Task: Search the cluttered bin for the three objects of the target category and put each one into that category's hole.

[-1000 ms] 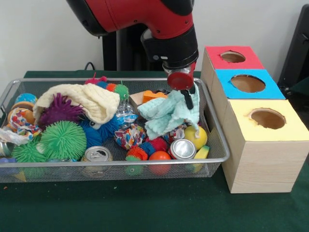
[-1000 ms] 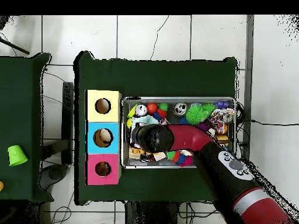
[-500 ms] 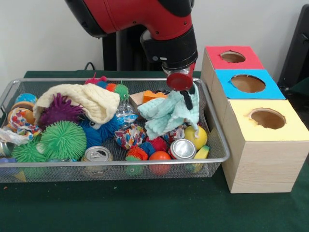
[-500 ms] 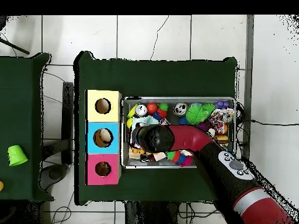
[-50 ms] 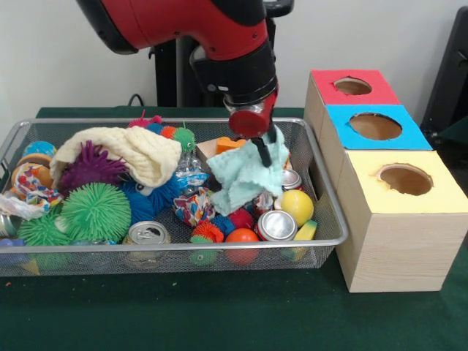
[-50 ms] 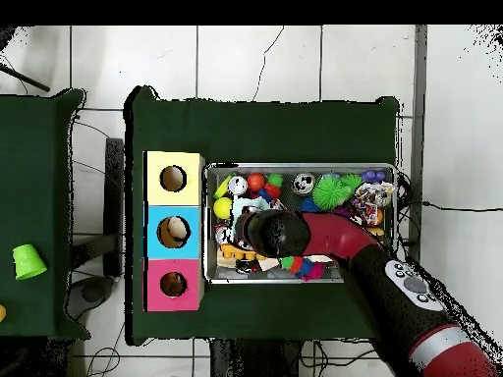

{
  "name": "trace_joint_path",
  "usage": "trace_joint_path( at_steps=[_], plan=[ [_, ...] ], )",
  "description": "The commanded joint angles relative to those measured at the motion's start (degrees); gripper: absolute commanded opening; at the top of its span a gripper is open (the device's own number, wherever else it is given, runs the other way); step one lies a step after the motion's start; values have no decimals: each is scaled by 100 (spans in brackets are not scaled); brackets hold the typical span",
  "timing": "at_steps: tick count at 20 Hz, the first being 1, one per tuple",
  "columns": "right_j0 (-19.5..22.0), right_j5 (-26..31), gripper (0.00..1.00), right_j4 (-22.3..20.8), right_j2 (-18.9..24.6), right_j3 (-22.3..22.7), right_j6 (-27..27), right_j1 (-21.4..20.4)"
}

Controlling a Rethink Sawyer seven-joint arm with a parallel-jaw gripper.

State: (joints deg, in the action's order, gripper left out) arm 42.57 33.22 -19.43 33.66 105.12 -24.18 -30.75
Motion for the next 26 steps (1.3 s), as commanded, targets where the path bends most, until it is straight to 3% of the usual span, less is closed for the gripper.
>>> trace_joint_path(
  at_steps=[1,15,21,26],
  plan=[
    [315,990,100,-78,-16,-360,25,252],
    [574,1474,100,-292,161,-611,297,322],
    [696,1727,100,-570,230,-992,909,550],
    [746,1855,100,-809,289,-1208,1116,665]
  ],
)
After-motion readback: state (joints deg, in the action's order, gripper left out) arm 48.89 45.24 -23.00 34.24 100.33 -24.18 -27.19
